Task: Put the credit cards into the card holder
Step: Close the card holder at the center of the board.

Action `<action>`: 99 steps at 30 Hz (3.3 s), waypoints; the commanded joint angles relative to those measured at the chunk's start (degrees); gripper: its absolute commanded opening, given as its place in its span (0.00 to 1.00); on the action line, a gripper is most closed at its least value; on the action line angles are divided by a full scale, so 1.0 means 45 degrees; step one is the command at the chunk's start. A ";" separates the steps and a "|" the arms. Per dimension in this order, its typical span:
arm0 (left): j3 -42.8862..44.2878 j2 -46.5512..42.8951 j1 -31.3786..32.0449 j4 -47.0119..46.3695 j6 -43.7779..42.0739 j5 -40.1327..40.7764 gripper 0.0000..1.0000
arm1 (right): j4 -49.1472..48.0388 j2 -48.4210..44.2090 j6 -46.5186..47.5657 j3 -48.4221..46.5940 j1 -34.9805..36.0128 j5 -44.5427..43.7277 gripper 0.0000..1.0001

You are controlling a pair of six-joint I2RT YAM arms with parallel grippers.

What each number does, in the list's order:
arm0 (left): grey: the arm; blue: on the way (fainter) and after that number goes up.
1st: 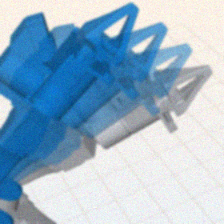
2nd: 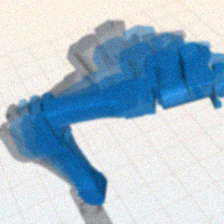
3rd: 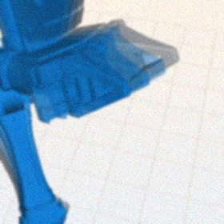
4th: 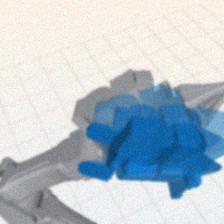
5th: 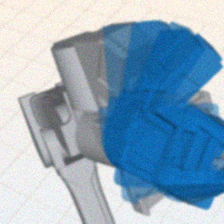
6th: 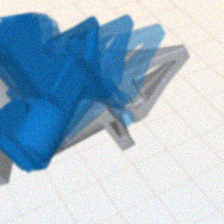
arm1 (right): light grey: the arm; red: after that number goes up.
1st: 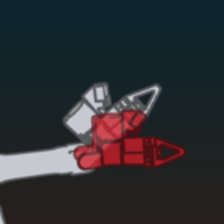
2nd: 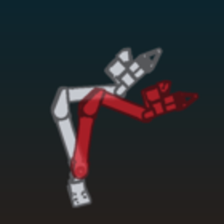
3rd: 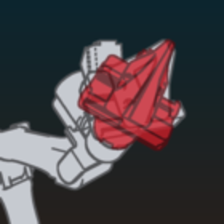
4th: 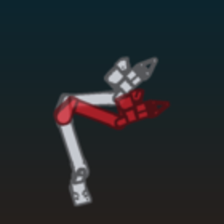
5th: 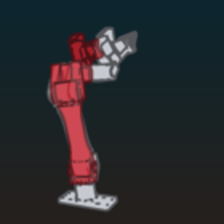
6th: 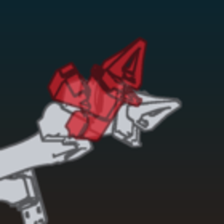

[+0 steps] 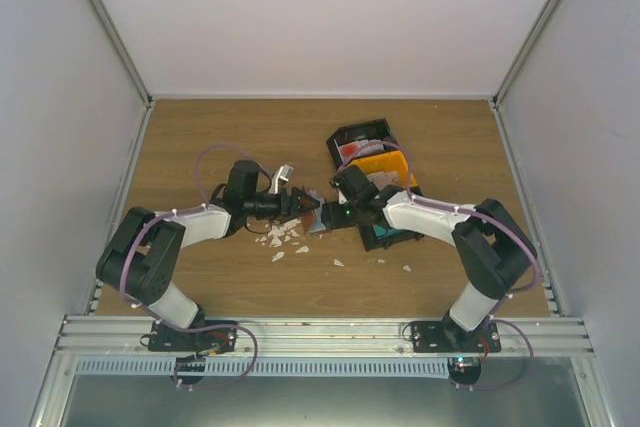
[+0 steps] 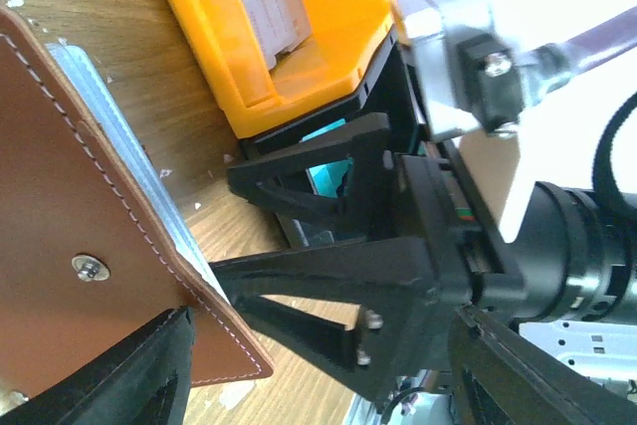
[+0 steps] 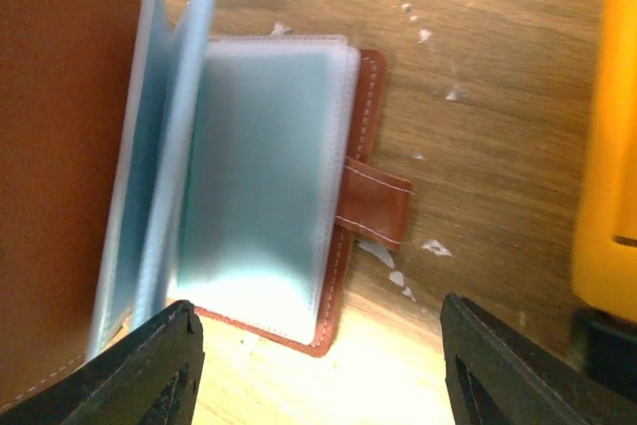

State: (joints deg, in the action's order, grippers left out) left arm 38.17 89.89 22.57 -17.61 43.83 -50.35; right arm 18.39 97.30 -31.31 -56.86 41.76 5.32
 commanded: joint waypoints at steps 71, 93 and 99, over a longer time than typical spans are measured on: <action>-0.0515 0.1576 0.0553 0.1833 -0.1113 0.2663 0.30 | -0.0012 0.2416 0.2967 -0.0722 -0.0549 0.4961 0.13; -0.0750 -0.0579 0.0551 0.4883 -0.3113 0.0739 0.09 | -0.0733 -0.0864 0.3782 0.1959 0.0296 0.1113 0.42; -0.0565 -0.0501 0.0545 0.5014 -0.3416 -0.0080 0.10 | -0.1489 -0.0988 0.4542 0.2743 0.1709 0.0666 0.52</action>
State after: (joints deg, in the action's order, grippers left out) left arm 35.33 88.27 24.71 4.19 30.83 -46.15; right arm 14.76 92.95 -14.35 -46.61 45.95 11.46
